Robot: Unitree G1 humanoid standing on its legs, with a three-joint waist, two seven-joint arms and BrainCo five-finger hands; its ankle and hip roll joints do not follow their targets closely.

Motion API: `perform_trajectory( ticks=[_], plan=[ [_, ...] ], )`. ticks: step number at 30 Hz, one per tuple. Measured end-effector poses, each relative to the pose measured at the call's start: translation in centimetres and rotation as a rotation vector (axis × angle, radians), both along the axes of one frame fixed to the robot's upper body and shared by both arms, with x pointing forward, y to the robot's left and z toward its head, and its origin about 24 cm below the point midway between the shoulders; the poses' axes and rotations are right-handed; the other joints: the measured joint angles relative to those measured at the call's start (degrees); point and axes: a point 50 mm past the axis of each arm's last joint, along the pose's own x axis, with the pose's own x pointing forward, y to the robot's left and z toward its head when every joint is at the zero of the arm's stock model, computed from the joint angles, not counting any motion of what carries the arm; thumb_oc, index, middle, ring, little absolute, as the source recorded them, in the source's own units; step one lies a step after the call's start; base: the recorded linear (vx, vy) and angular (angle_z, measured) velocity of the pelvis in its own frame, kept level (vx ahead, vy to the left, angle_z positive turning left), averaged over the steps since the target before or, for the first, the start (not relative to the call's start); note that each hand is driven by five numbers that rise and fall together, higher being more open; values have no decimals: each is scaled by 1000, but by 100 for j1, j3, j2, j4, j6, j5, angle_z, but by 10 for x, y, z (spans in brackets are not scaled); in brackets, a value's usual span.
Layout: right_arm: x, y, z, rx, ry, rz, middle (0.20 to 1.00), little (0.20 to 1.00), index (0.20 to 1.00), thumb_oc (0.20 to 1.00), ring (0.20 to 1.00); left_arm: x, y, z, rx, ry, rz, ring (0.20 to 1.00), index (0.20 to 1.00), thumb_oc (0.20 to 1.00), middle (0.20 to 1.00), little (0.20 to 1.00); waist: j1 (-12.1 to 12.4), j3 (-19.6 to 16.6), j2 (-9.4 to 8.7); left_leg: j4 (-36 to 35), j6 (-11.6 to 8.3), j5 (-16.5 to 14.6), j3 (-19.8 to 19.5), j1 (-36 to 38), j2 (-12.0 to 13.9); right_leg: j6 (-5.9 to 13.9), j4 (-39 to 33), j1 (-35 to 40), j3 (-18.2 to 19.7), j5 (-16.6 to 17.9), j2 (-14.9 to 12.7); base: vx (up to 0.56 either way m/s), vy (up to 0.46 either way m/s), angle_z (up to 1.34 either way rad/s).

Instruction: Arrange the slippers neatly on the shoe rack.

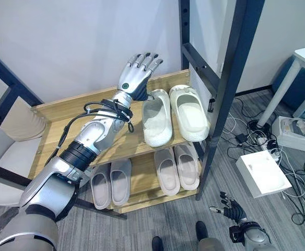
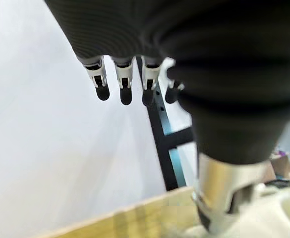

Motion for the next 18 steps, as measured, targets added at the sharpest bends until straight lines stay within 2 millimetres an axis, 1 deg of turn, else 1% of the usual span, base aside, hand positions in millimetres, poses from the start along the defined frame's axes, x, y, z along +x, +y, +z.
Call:
perform_trajectory(
  ticks=[5,7,8,11,14,15,16,17,18],
  plan=[
    [-5,0,-5,1,37,-10,1000,1000,1000,1000,1000,-15,16,8,-56,-46,1,1000,1000,1000,1000,1000,63,7,-27,-2,-16,12,-89,-1,13,-17,0,41,-84,-17,9,-18,5,8],
    [-9,1,-8,5,50,-15,1000,1000,1000,1000,1000,-20,21,3,-72,-41,6,1000,1000,1000,1000,1000,93,16,-46,0,-25,17,-147,22,21,-22,0,95,-130,-37,14,-14,2,17],
    [-11,1,-10,7,62,-17,1000,1000,1000,1000,1000,-20,22,-1,-68,-27,9,1000,1000,1000,1000,1000,193,15,-62,0,-29,20,-162,27,27,-25,0,108,-140,-39,18,-17,4,7],
    [-10,2,-10,12,61,-15,1000,1000,1000,1000,1000,-23,28,-8,-62,2,13,1000,1000,1000,1000,1000,289,19,-86,6,-26,31,-193,24,22,-27,0,120,-161,-42,15,-15,2,7],
    [-8,5,-10,22,57,-18,1000,1000,1000,1000,1000,-36,34,-22,-239,76,-41,1000,1000,1000,1000,1000,291,19,-106,1,-24,31,-226,27,16,-28,0,132,-181,-53,8,-15,5,3],
    [-9,6,-10,25,58,-18,1000,1000,1000,1000,1000,-37,33,-27,-255,103,-52,1000,1000,1000,1000,1000,298,25,-124,2,-24,31,-235,21,17,-31,2,133,-188,-55,13,-17,14,4],
    [-9,8,-11,35,60,-24,1000,1000,1000,1000,1000,-46,47,-42,-486,193,-83,1000,1000,1000,1000,1000,312,13,-120,0,-23,29,-254,38,18,-32,1,156,-244,-66,10,-4,15,5],
    [-11,9,-12,40,69,-31,1000,1000,1000,1000,1000,-49,51,-55,-615,252,-95,1000,1000,1000,1000,1000,322,12,-119,3,-23,30,-265,62,21,-35,1,191,-262,-73,12,-6,16,13],
    [-16,10,-15,42,88,-30,1000,1000,1000,1000,1000,-54,54,-77,-830,387,-138,1000,1000,1000,1000,1000,326,3,-118,3,-21,28,-298,84,22,-25,0,229,-275,-102,11,1,4,14]
  ],
)
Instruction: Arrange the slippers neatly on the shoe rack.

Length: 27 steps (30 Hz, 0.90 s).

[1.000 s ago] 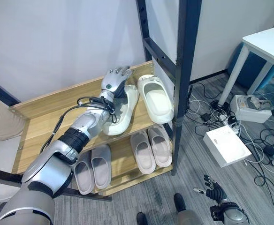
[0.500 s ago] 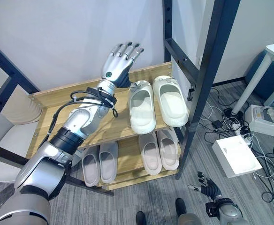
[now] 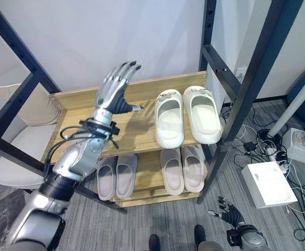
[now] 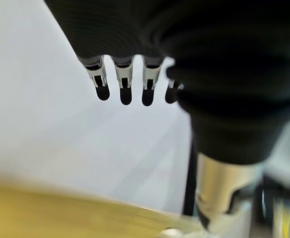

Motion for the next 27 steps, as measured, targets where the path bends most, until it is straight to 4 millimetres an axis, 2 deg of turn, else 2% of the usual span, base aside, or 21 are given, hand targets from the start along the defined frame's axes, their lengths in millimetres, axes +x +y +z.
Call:
perform_trajectory(
  ticks=[2,3,5,8,14,18,21,27],
  plan=[
    [-3,1,-2,0,13,13,1000,1000,1000,1000,1000,-4,-3,-19,-112,116,-68,1000,1000,1000,1000,1000,47,4,-12,14,0,0,-6,-19,3,0,0,-3,-13,-5,0,1,2,11],
    [-4,1,-2,4,18,18,1000,1000,1000,1000,1000,-9,-7,-33,-250,218,-148,1000,1000,1000,1000,1000,123,5,-20,32,0,0,-10,-20,-2,1,0,0,-14,-4,-4,-1,1,4],
    [-5,1,-2,7,20,22,1000,1000,1000,1000,1000,-15,-17,-40,-384,291,-253,1000,1000,1000,1000,1000,143,2,-22,31,1,0,-16,-12,-14,6,0,15,-18,-3,-17,0,0,0],
    [-5,1,-2,14,21,33,1000,1000,1000,1000,1000,-19,-33,-40,-509,357,-386,1000,1000,1000,1000,1000,141,-16,-8,-3,3,0,-19,-6,-16,13,0,17,-16,2,-19,0,0,0],
    [-10,3,-5,13,62,84,1000,1000,1000,1000,1000,-25,-59,-53,-685,517,-520,1000,1000,1000,1000,1000,36,-61,41,-4,22,-12,-33,-13,-5,15,0,7,-12,4,-6,0,0,0],
    [-12,0,-5,5,74,101,1000,1000,1000,1000,1000,-24,-63,-53,-715,538,-527,1000,1000,1000,1000,1000,-45,-118,69,-3,41,-35,-15,-40,-2,17,0,-31,-3,8,-6,0,0,0],
    [-14,0,-6,2,83,114,1000,1000,1000,1000,1000,-16,-71,-48,-696,535,-538,1000,1000,1000,1000,1000,-69,-139,75,-1,46,-36,2,-45,-3,13,0,-51,7,15,-6,0,0,0],
    [-17,3,-8,5,100,126,1000,1000,1000,1000,1000,-5,-74,-50,-732,528,-497,1000,1000,1000,1000,1000,-89,-159,99,-2,39,-41,18,-50,-11,11,0,-60,27,19,-14,5,-1,0]
  ],
)
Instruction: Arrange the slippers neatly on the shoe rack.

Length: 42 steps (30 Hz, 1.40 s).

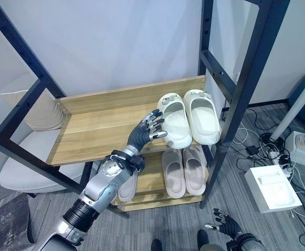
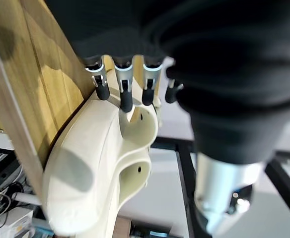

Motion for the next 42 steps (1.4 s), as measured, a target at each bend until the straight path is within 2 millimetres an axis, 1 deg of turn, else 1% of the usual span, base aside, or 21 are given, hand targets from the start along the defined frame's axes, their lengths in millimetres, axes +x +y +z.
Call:
perform_trajectory(
  ticks=[7,8,13,16,18,21,22,24,27,28,31,32,33,35,36,37,38,39,40,41,42],
  plan=[
    [-1,-1,0,-5,5,-4,1000,1000,1000,1000,1000,17,3,-7,17,28,117,1000,1000,1000,1000,1000,-13,-89,19,0,-20,-15,57,-71,-11,-15,0,-100,80,14,-7,11,0,-5],
    [-1,-1,-1,-7,6,-7,1000,1000,1000,1000,1000,20,5,-6,50,14,146,1000,1000,1000,1000,1000,-27,-89,17,-1,3,-3,125,-67,-10,-26,0,-121,124,22,-9,14,-9,-15],
    [-1,-1,-1,-10,4,-10,1000,1000,1000,1000,1000,22,8,-5,116,-22,190,1000,1000,1000,1000,1000,-43,-86,7,-2,10,-1,127,-66,-7,-26,0,-120,121,23,-8,2,-1,-2],
    [2,1,0,-10,-8,-12,1000,1000,1000,1000,1000,27,17,-6,174,-43,269,1000,1000,1000,1000,1000,-52,-94,-7,-1,16,5,106,-46,8,2,0,-92,95,41,8,-11,-4,1],
    [4,2,1,-14,-17,-17,1000,1000,1000,1000,1000,29,25,-1,163,-58,328,1000,1000,1000,1000,1000,-51,-95,-32,-1,15,8,90,-50,18,1,0,-84,82,40,17,-28,-4,4],
    [6,1,2,-19,-26,-21,1000,1000,1000,1000,1000,28,42,13,79,-102,419,1000,1000,1000,1000,1000,-46,-85,-63,0,-28,58,-26,-57,21,-10,-1,-44,-55,28,19,-27,-5,17],
    [6,2,2,-18,-29,-22,1000,1000,1000,1000,1000,24,46,24,12,-143,428,1000,1000,1000,1000,1000,-17,-72,-91,1,-36,66,-41,-54,29,-18,-1,-24,-56,13,25,-23,5,15],
    [7,2,2,-16,-36,-21,1000,1000,1000,1000,1000,18,49,35,-69,-179,414,1000,1000,1000,1000,1000,66,-70,-106,1,-38,68,-98,-49,31,-15,-1,1,-84,2,30,-16,6,12],
    [9,3,3,-14,-42,-19,1000,1000,1000,1000,1000,12,48,48,-122,-232,376,1000,1000,1000,1000,1000,213,-67,-121,1,-12,52,-174,-68,31,-16,0,26,-187,-10,28,-15,6,15],
    [9,3,3,-13,-42,-19,1000,1000,1000,1000,1000,6,43,56,-179,-260,339,1000,1000,1000,1000,1000,222,-55,-141,1,-13,54,-191,-80,33,-21,0,29,-204,-14,28,-24,9,12],
    [11,4,3,-11,-44,-18,1000,1000,1000,1000,1000,-11,33,75,-257,-336,231,1000,1000,1000,1000,1000,307,-35,-179,3,-20,61,-250,-99,30,-21,0,37,-249,-15,29,-26,12,10],
    [10,4,3,-9,-41,-20,1000,1000,1000,1000,1000,-18,26,83,-288,-375,156,1000,1000,1000,1000,1000,316,-40,-194,6,-28,68,-298,-110,25,-20,0,47,-281,-17,28,-7,8,13],
    [10,4,2,-7,-40,-18,1000,1000,1000,1000,1000,-20,24,86,-290,-389,128,1000,1000,1000,1000,1000,328,-40,-199,3,-32,73,-317,-111,23,-19,0,56,-308,-25,26,-9,12,20],
    [7,4,-1,4,-17,-27,1000,1000,1000,1000,1000,-34,10,96,-230,-454,-37,1000,1000,1000,1000,1000,323,-57,-229,3,-37,72,-359,-138,25,-30,0,64,-366,-49,25,-13,11,14],
    [6,5,-3,11,-6,-28,1000,1000,1000,1000,1000,-46,1,101,-194,-486,-153,1000,1000,1000,1000,1000,390,-55,-236,4,-43,76,-381,-146,24,-29,1,61,-376,-47,27,-2,14,6],
    [4,5,-4,13,4,-23,1000,1000,1000,1000,1000,-55,-8,102,-181,-496,-242,1000,1000,1000,1000,1000,405,-60,-247,3,-49,82,-408,-149,20,-29,1,68,-388,-48,28,-4,16,14],
    [1,7,-6,17,18,-6,1000,1000,1000,1000,1000,-67,-24,98,-164,-492,-377,1000,1000,1000,1000,1000,419,-69,-262,9,-72,98,-466,-134,12,-29,1,111,-439,-60,23,-3,11,18],
    [1,9,-6,23,20,3,1000,1000,1000,1000,1000,-72,-33,93,-154,-472,-447,1000,1000,1000,1000,1000,418,-77,-271,12,-74,103,-479,-135,9,-28,0,120,-467,-67,19,-16,18,16],
    [2,12,-6,33,19,23,1000,1000,1000,1000,1000,-79,-47,82,-136,-423,-559,1000,1000,1000,1000,1000,426,-80,-274,34,-71,113,-483,-139,5,-27,1,119,-475,-68,15,-13,16,7],
    [4,14,-6,39,16,27,1000,1000,1000,1000,1000,-81,-51,76,-120,-394,-594,1000,1000,1000,1000,1000,433,-79,-272,34,-71,113,-482,-142,3,-27,1,117,-480,-67,12,0,0,0],
    [8,15,-5,42,6,38,1000,1000,1000,1000,1000,-81,-57,62,-100,-339,-632,1000,1000,1000,1000,1000,436,-82,-267,29,-71,111,-480,-146,0,-27,2,112,-479,-66,13,0,0,0]
  ],
)
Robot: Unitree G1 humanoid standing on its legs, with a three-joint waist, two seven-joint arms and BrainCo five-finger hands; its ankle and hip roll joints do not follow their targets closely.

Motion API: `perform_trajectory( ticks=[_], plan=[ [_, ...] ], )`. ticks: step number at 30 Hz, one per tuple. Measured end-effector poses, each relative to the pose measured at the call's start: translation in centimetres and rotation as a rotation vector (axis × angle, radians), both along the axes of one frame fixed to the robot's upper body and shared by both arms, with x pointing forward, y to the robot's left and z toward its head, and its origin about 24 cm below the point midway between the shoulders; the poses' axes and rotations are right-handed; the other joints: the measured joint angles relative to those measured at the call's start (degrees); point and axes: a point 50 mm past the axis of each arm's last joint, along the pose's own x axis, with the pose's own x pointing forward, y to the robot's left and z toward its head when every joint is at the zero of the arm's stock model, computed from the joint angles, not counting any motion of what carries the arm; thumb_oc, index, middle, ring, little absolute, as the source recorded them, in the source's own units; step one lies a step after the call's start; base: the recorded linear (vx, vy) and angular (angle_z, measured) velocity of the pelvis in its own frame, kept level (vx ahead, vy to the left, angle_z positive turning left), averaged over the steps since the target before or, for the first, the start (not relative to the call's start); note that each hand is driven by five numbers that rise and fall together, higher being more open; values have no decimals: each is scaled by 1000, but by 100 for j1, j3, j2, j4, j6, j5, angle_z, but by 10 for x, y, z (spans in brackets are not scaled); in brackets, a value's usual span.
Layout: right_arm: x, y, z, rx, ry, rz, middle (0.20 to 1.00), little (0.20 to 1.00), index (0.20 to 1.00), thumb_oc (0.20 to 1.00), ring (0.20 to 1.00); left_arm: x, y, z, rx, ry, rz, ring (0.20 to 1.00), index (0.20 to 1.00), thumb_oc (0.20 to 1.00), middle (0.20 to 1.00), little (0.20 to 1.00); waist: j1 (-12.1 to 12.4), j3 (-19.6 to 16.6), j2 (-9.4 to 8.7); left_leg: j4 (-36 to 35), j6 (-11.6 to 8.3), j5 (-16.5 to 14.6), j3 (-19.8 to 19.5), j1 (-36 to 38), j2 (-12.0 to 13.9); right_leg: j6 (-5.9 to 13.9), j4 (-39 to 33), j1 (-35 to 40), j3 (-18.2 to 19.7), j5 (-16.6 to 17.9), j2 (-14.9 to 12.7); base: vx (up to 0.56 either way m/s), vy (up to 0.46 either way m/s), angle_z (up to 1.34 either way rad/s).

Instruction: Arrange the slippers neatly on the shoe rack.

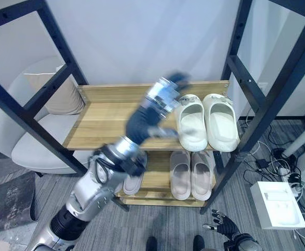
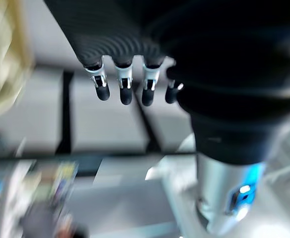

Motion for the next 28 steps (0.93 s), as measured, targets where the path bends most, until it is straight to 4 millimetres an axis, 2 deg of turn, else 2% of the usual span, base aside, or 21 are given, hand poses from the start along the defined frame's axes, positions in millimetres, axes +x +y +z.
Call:
perform_trajectory(
  ticks=[1,2,3,5,7,8,10,11,13,14,19,22,28],
  plan=[
    [3,2,1,0,-6,17,1000,1000,1000,1000,1000,0,-9,-32,122,100,-53,1000,1000,1000,1000,1000,-6,-19,10,-23,-11,-29,2,13,1,-1,0,13,-4,-1,-4,-18,31,-3],
    [7,3,2,4,-16,21,1000,1000,1000,1000,1000,0,-9,-49,199,143,-60,1000,1000,1000,1000,1000,-15,-17,8,-23,-12,-28,8,9,4,-3,0,-2,7,2,0,-17,31,-4],
    [11,4,4,4,-25,32,1000,1000,1000,1000,1000,1,-5,-75,287,198,-47,1000,1000,1000,1000,1000,-18,-14,10,-30,-15,-29,13,-7,5,-4,0,-19,16,2,4,-5,28,-11],
    [18,6,7,9,-45,48,1000,1000,1000,1000,1000,4,18,-134,507,347,55,1000,1000,1000,1000,1000,-55,-13,2,-29,-19,-31,70,3,32,-50,-1,-47,100,-23,27,9,28,-15],
    [21,7,9,11,-55,54,1000,1000,1000,1000,1000,-2,38,-170,595,466,141,1000,1000,1000,1000,1000,-49,-11,-3,-30,-20,-37,155,8,50,-61,-1,-77,148,-24,40,13,16,-16],
    [21,7,8,12,-55,56,1000,1000,1000,1000,1000,-13,53,-196,693,554,187,1000,1000,1000,1000,1000,-70,-4,-24,-29,-20,-37,165,-1,61,-64,-1,-92,160,-24,51,18,10,-9],
    [20,7,8,12,-51,53,1000,1000,1000,1000,1000,-26,63,-215,769,605,199,1000,1000,1000,1000,1000,-62,2,-36,-29,1,-23,169,2,67,-63,-1,-87,159,-23,56,0,0,0],
    [21,7,9,13,-55,52,1000,1000,1000,1000,1000,-37,70,-231,803,664,230,1000,1000,1000,1000,1000,-57,3,-39,-30,10,-29,184,16,66,-62,-1,-81,175,-23,56,20,11,-6],
    [24,9,11,25,-73,37,1000,1000,1000,1000,1000,-49,81,-255,784,823,393,1000,1000,1000,1000,1000,-40,14,-54,-29,32,-43,242,99,70,-51,-2,-35,251,-16,62,18,4,-14],
    [24,10,11,24,-73,34,1000,1000,1000,1000,1000,-51,82,-257,791,832,409,1000,1000,1000,1000,1000,-35,15,-66,-30,36,-50,259,112,75,-50,-2,-19,249,-16,66,14,-1,-11],
    [28,8,13,-12,-95,-7,1000,1000,1000,1000,1000,-49,108,-275,642,1038,820,1000,1000,1000,1000,1000,-34,21,-132,-32,44,-74,307,168,81,-64,-2,14,293,-26,67,2,-3,-5],
    [28,7,13,-28,-100,-26,1000,1000,1000,1000,1000,-47,116,-275,613,1055,919,1000,1000,1000,1000,1000,-37,27,-156,-32,41,-76,308,169,82,-64,-2,14,296,-26,68,0,0,0],
    [28,11,13,-21,-105,-70,1000,1000,1000,1000,1000,-46,115,-274,552,1085,1008,1000,1000,1000,1000,1000,-35,22,-163,-32,50,-70,309,170,83,-64,-2,14,298,-25,68,0,0,0]
  ],
)
